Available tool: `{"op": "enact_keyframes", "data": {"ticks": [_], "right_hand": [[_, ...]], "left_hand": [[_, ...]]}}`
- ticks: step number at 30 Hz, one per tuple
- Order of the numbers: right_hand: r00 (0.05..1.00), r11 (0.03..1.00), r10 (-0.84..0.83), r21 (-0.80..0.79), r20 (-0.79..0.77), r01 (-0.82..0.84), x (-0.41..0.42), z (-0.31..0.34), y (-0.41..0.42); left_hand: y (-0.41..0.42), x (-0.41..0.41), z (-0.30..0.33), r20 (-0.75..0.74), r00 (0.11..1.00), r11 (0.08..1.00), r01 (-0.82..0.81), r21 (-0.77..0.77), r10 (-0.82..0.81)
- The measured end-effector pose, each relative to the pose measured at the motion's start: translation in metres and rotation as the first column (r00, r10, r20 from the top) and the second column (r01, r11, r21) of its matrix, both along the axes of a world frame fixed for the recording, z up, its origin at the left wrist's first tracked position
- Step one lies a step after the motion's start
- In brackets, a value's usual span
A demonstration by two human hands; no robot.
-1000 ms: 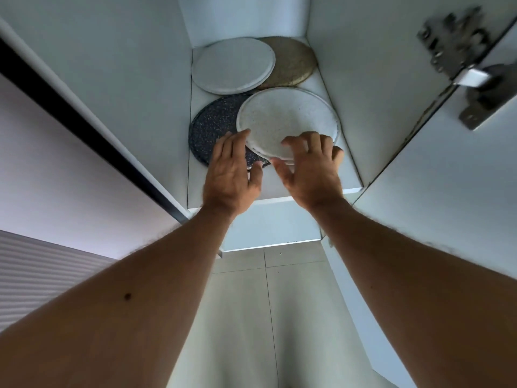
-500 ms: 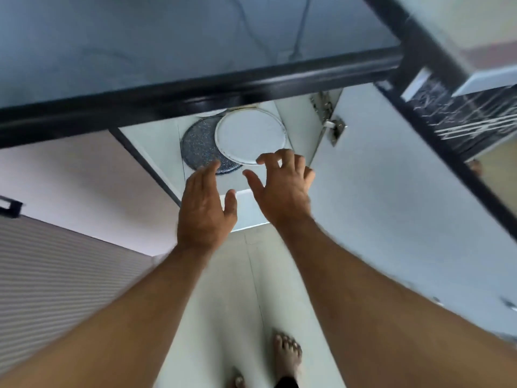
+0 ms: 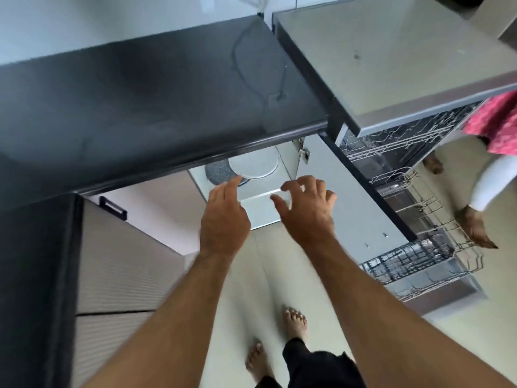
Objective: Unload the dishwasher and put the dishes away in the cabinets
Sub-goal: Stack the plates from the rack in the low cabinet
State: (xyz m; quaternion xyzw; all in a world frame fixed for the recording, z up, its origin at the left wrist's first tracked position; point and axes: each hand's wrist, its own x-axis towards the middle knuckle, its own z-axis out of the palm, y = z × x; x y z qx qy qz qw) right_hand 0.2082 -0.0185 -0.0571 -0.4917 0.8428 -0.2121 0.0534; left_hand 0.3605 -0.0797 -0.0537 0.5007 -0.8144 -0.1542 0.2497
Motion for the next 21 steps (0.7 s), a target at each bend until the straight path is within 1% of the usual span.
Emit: {"op": "enact_keyframes", "data": {"ticks": [4,6,10,12,15,21], "right_hand": [[0.999,0.998,-0.053,0.034,-0.005,0.053,-0.003,0.027,0.029],[0.999,0.998,-0.053,0.039,-0.011,0.054,-0.001,0.039,0.038],[0.999,0.994,0.026,0.107,-0.046,-0.021,-0.004,0.051,0.056],[0.999,0.99,0.042,0.136,-0.023,-0.038,-0.007,0.054,0.069],[0.999,0.99,0.018,0.138,0.036,-0.023,-0.016,0.057,0.089],[0.998,0.986,-0.041,0.163,0.037,0.035,-0.039,0.052,0.132]], "left_hand": [[0.022,0.015,0.02,0.002,1.0,0.999,-0.024,0.021,0.024],[0.028,0.016,0.03,0.007,1.0,1.0,-0.001,0.013,0.001],[0.036,0.013,0.038,0.072,0.992,0.994,0.105,-0.008,-0.104],[0.043,0.013,0.038,0.118,0.982,0.99,0.144,0.01,-0.144],[0.057,0.009,0.032,0.139,0.97,0.98,0.193,0.051,-0.199],[0.094,-0.012,0.018,0.141,0.938,0.948,0.311,0.061,-0.317]]}}
